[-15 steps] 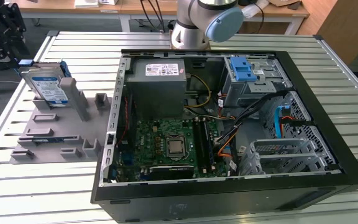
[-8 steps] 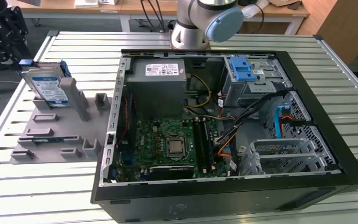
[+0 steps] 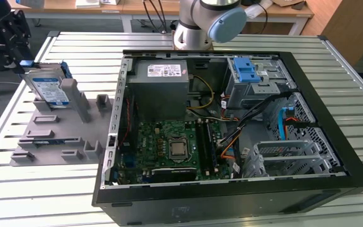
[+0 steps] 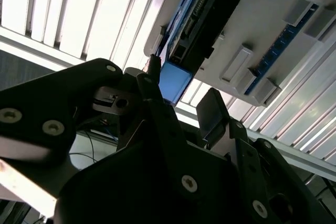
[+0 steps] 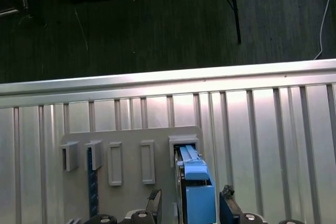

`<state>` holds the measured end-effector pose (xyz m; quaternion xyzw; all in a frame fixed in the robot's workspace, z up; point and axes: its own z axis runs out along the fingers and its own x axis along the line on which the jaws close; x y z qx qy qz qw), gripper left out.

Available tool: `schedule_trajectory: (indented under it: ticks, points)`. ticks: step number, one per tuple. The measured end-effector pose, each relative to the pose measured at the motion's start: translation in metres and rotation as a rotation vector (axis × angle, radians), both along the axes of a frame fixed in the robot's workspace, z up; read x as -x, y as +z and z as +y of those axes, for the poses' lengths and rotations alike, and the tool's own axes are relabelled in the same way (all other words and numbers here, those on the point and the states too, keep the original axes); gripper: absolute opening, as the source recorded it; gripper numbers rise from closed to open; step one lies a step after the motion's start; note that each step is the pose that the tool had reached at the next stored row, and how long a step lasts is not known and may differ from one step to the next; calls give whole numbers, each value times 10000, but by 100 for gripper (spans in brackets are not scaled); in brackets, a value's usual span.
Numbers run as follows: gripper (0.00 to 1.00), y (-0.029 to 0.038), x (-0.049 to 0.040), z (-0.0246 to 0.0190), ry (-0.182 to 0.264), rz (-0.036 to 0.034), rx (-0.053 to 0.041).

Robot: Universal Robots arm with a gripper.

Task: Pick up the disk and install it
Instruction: 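Pick up the disk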

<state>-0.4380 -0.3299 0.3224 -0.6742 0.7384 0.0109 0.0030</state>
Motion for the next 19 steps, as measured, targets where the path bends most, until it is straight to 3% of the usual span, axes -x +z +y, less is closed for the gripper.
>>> schedule_trajectory:
  ticks: [6, 8, 19]
  points:
    - [55, -72, 1, 23, 35, 2, 1]
    - [55, -78, 1, 41, 35, -1, -1]
    - [55, -87, 4, 41, 36, -1, 0]
